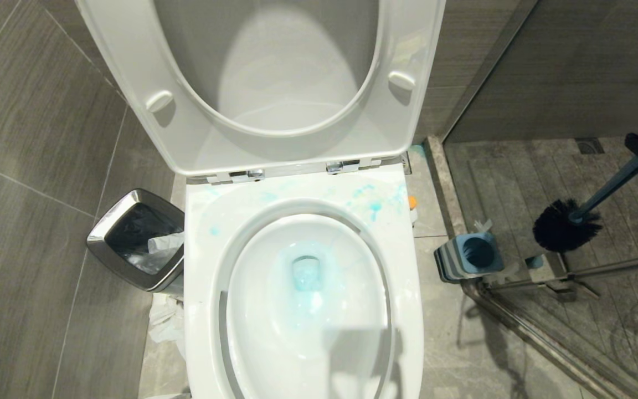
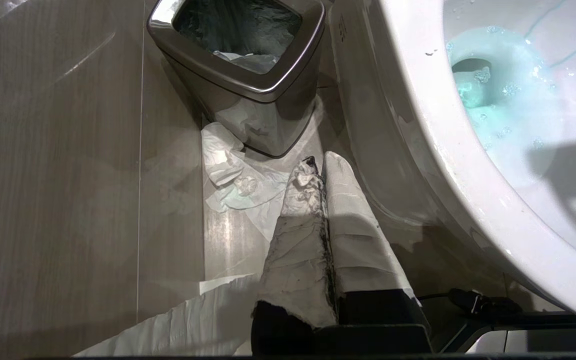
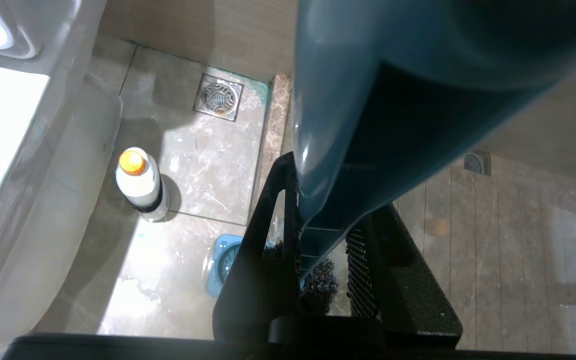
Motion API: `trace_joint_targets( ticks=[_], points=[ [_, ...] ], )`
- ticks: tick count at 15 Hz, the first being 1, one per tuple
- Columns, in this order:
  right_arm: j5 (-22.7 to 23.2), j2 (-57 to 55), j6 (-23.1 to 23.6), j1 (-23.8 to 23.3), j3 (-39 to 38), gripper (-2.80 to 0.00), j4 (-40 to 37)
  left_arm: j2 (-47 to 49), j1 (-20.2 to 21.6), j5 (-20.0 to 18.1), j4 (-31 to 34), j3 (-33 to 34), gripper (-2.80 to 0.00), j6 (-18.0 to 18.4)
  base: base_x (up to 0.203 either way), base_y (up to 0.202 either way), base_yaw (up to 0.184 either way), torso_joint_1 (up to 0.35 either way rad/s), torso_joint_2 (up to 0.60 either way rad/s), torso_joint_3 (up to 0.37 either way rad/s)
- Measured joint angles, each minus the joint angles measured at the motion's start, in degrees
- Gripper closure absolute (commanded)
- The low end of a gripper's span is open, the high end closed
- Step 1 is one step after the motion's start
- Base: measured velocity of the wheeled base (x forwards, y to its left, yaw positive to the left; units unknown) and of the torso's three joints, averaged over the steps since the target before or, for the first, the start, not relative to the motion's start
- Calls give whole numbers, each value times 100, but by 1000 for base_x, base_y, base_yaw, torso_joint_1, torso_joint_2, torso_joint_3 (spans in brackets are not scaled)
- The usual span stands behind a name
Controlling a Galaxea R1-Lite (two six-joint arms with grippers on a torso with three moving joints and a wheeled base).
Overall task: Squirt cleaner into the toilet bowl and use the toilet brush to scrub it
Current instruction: Scrub the toilet bowl
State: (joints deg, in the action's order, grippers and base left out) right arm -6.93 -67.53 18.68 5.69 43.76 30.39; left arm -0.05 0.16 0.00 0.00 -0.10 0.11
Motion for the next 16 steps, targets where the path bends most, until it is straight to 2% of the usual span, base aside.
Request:
trace_joint_targets(
  ticks=[9,16],
  points=[
    [-4,83,0,0,131,0,-11,0,0,-2,1,0,0,30,0,0,0,1,0,9],
    [-94,66,-32,0,133,0,-10,0,-5,0,2,0,0,6,0,0,0,1,1,181]
  ],
)
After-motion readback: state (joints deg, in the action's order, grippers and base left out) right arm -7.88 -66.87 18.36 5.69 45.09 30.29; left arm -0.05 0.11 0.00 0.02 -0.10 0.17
